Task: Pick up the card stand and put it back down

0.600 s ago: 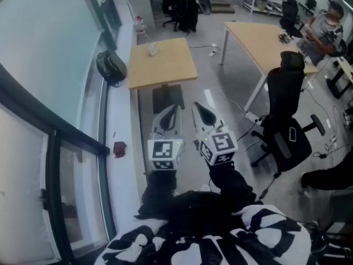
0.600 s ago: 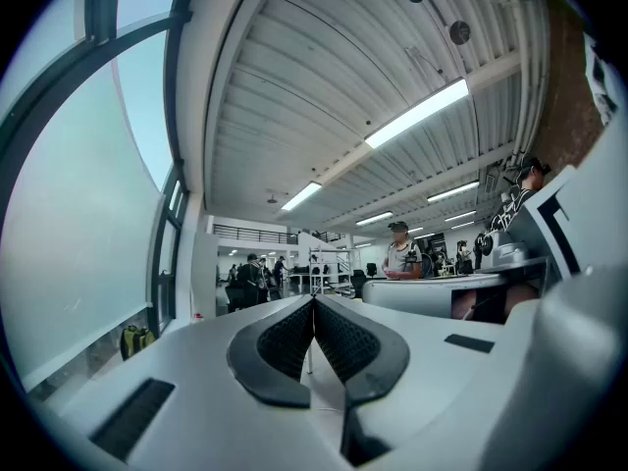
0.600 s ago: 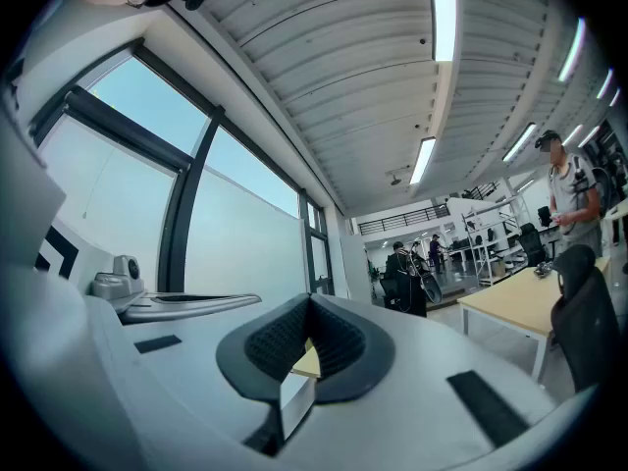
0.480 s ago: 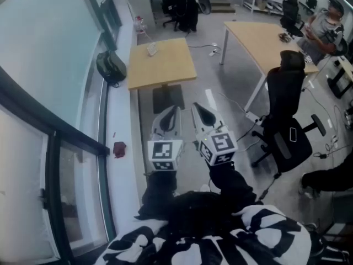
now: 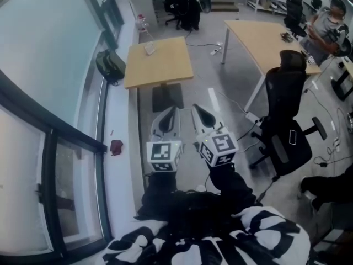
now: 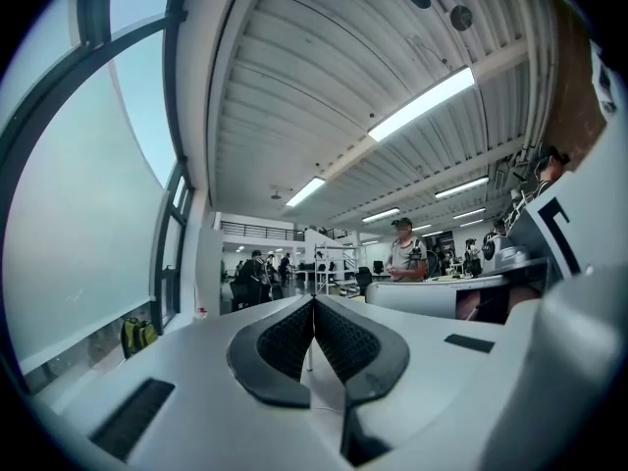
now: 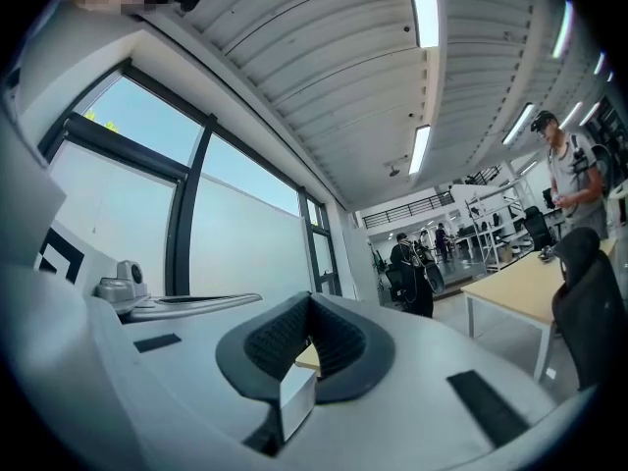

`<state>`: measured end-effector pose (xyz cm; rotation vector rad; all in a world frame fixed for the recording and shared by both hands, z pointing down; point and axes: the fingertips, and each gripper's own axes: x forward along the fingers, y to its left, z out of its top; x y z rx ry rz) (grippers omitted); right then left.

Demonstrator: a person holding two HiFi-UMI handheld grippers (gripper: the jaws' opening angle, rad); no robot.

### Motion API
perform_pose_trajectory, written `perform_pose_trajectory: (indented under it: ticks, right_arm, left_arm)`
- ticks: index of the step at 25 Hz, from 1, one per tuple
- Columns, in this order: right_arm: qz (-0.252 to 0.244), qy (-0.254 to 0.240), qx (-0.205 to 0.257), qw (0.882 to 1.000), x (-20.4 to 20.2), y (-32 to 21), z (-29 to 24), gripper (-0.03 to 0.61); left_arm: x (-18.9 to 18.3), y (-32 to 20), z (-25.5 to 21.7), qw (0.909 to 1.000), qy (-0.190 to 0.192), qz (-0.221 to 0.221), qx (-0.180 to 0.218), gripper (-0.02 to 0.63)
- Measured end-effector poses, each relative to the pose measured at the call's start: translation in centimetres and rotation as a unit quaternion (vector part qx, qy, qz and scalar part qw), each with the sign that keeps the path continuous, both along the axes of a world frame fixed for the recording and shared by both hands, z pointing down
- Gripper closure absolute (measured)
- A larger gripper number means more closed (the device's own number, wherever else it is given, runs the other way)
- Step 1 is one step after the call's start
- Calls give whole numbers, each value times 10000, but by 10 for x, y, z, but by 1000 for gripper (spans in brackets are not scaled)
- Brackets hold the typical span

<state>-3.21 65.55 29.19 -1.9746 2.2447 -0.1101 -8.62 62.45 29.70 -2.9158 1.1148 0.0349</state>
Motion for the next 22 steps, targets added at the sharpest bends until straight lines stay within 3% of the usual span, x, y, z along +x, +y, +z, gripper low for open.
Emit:
perform_pose_trajectory:
  ticks: [12,22]
  right_arm:
    - [-320,-168,-219,9991,17,-14,23,569]
    - [-373,-18,-486,9981,21,-83,46,568]
  left_arm:
    - [21,-12,23,9995,-237,-144,-166,609]
    - [31,-90,42,9989,-121,-172,-417,609]
